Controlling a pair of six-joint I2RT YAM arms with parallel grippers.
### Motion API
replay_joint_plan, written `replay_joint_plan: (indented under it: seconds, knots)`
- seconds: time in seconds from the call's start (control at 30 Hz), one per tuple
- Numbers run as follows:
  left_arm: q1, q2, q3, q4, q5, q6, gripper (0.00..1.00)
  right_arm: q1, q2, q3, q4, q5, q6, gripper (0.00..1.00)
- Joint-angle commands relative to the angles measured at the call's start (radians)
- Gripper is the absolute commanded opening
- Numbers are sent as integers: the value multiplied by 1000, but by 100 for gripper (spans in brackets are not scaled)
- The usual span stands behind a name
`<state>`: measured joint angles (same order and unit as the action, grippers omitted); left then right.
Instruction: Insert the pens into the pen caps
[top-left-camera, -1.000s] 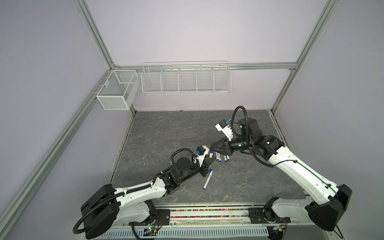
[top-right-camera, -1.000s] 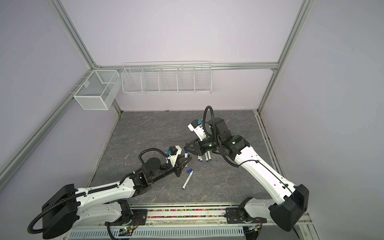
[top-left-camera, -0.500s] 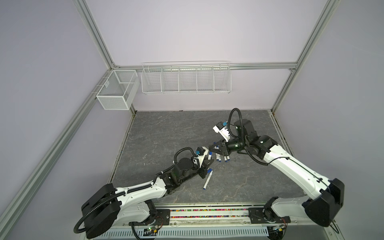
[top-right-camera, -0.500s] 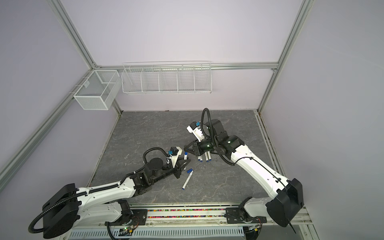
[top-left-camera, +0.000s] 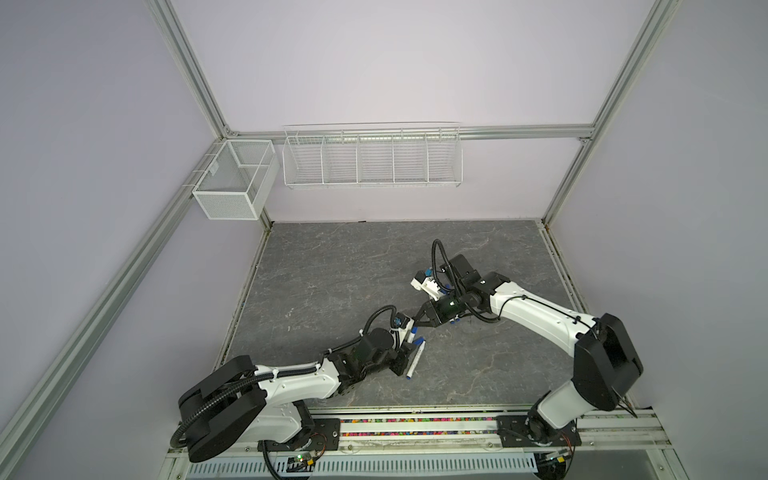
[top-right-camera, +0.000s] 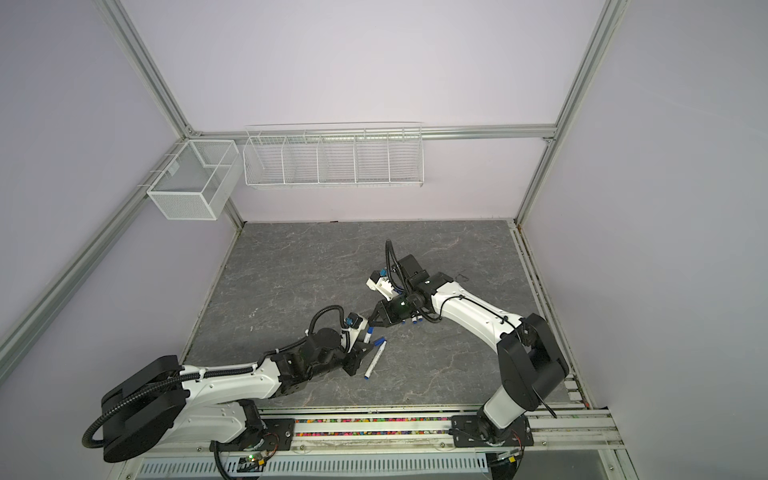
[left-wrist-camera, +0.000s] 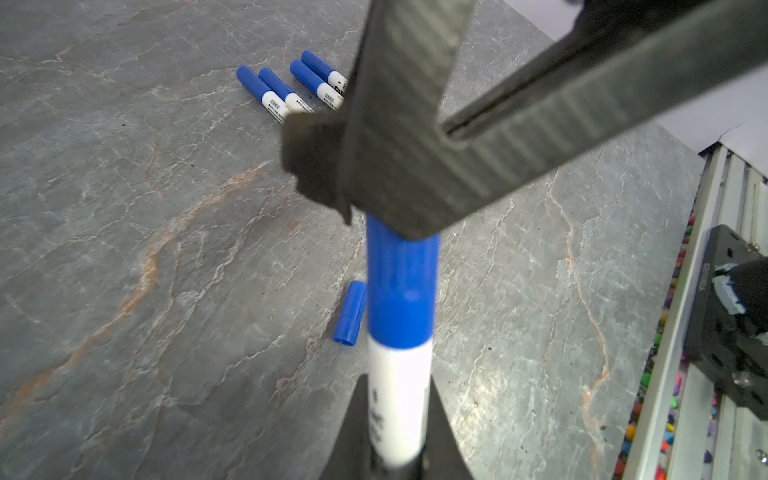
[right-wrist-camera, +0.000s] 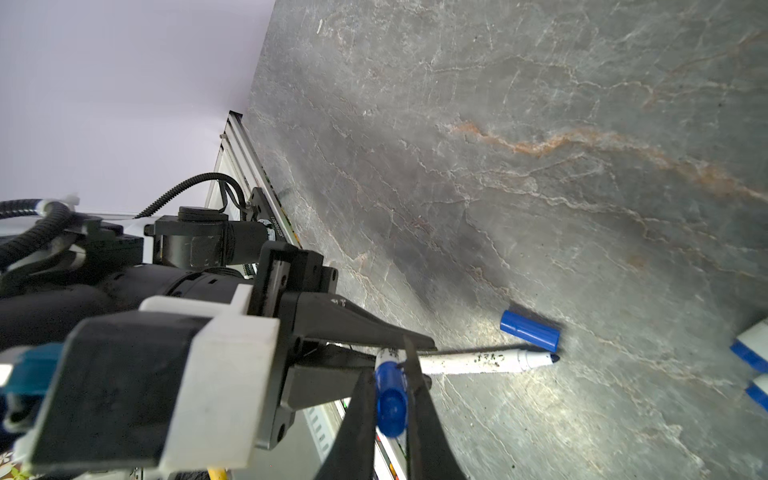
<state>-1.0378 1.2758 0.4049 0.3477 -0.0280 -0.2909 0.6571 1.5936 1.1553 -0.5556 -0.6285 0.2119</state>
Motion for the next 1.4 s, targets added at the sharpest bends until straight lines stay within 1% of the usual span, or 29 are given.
replay_joint_plan:
  seconds: [0.0,0.13,0.23,0.43,0.5,0.6,0.73,0.8,0.9,1.0,1.03,1.17,1.2,1.27,1.37]
  knots:
    - [24,-60,86,514,-52,-63,0,42,39,-67,-168,38,-1,7]
    - [56,-56,62,595,-30,-144,0,41,23,-64,-154,27,-12,8]
    - [83,-60,50,634,-40,-184,0,47,33,-70,-169,27,-18,8]
    - [137,-79,40,646,-85,-219,0,61,52,-94,-222,104,-34,7]
    - [140,-86,51,610,-98,-206,0,64,61,-95,-242,145,-42,7]
    - [139,-97,82,503,-115,-189,0,63,59,-105,-229,169,-33,7]
    - [139,-86,104,412,-50,-138,0,52,21,-105,-174,158,-3,7]
    - [140,-76,102,382,-38,-170,0,41,0,-100,-150,146,5,7]
    - [132,-58,86,360,-23,-192,0,30,-40,-95,-121,158,15,7]
    - [106,-35,81,313,-43,-177,0,11,-93,-101,-76,187,38,12]
    - [94,-26,77,307,-51,-173,0,6,-113,-104,-59,195,44,15]
    - [77,20,48,371,-54,-208,0,4,-195,-129,16,234,67,39]
    - [76,27,43,388,-61,-209,0,5,-209,-135,25,239,69,42]
    - [74,32,39,395,-83,-214,0,4,-239,-146,41,246,71,45]
    - [74,36,46,396,-85,-212,0,6,-259,-160,56,245,70,46]
